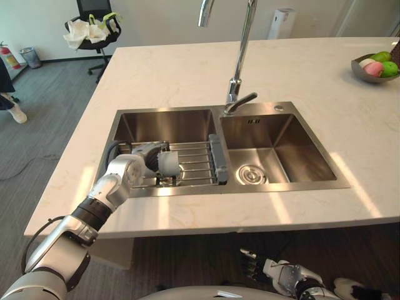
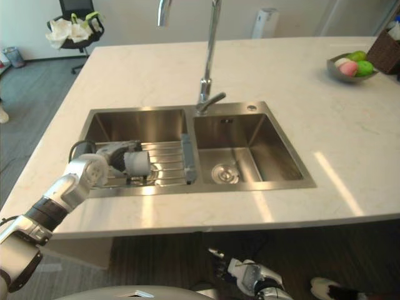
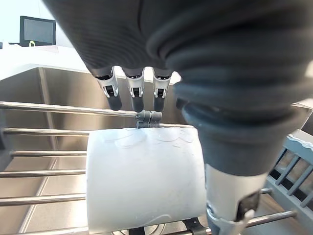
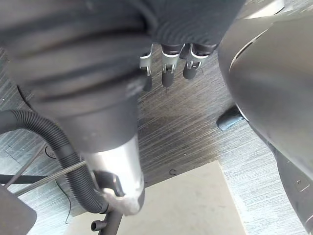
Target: Walk over to the sink, pick up the cup, carry it to the dishwasher, place the cup inside the dishwasher, then close the dishwasher door
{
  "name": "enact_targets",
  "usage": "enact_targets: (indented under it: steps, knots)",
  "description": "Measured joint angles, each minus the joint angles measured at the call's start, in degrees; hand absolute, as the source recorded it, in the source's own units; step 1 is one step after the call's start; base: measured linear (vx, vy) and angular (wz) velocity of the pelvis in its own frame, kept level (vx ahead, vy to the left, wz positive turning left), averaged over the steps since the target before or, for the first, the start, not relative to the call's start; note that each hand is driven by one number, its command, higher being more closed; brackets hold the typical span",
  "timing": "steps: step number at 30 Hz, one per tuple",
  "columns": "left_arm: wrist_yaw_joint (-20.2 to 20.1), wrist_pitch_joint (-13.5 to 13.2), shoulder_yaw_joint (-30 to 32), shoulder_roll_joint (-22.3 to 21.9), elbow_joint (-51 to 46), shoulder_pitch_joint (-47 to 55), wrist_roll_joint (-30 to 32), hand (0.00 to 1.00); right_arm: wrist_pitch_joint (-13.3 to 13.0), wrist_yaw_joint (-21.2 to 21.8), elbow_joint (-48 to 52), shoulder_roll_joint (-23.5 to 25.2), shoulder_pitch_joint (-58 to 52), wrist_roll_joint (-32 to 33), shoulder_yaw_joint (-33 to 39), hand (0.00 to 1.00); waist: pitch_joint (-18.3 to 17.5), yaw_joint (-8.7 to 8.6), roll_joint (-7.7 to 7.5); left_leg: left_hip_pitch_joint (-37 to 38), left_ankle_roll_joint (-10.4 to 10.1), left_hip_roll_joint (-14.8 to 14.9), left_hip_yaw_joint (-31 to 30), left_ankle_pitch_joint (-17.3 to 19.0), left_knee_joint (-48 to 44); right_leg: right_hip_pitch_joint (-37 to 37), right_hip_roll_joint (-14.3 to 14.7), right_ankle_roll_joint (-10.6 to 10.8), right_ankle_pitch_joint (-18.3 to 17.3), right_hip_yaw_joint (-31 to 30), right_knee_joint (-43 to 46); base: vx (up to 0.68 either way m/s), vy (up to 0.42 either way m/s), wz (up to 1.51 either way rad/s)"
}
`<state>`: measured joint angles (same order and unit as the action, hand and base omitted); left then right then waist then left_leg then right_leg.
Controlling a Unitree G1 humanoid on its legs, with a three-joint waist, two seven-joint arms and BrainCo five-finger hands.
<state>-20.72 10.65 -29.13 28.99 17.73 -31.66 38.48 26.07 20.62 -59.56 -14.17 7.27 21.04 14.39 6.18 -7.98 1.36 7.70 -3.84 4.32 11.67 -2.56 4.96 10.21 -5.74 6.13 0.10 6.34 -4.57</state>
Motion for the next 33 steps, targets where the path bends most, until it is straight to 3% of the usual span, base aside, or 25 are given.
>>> enact_targets:
  steps: [22, 29, 30, 33]
  knots:
    - [4.7, -0.1, -0.2, -2.9, 9.4, 1.7, 1.7, 0.0, -1.2, -4.5, -0.4, 2.8, -0.5, 1.7, 0.2, 0.0, 0.1, -0.54, -0.09, 0.6, 0.0, 0.1, 1.7, 0.4, 0.0, -0.2, 0.1, 0.0, 0.1, -1.6, 0.0, 0.0, -0.004, -0.03]
    - [6.2, -0.2, 0.3, -3.3, 11.6, 1.8, 2.4, 0.0, -2.7, -4.8, -0.4, 3.0, -2.2, 1.7, 0.1, 0.0, 0.0, -1.01, -0.09, 1.4, -0.1, 0.1, 2.8, 0.9, 0.0, -0.1, 0.1, 0.0, 0.1, -2.6, 0.0, 0.0, 0.0, -0.07]
    - [6.4, -0.4, 1.0, -3.5, 12.3, 1.8, 2.4, 1.0, -2.7, -4.8, -0.4, 3.0, -2.5, 1.7, 0.0, 0.0, 0.0, -1.2, -0.07, 1.4, -0.1, 0.1, 2.8, 1.0, 0.0, -0.1, 0.1, 0.0, 0.1, -2.7, 0.0, 0.0, 0.0, 0.0]
    - [6.4, -0.4, 2.1, -4.3, 14.0, 1.8, 3.4, 1.0, -2.7, -4.9, -0.4, 3.2, -2.9, 1.7, -0.2, 0.0, 0.0, -1.35, -0.03, 1.6, -0.2, 0.1, 3.0, 1.0, 0.0, -0.1, 0.2, 0.0, 0.1, -2.9, 0.0, -0.01, -0.009, -0.02]
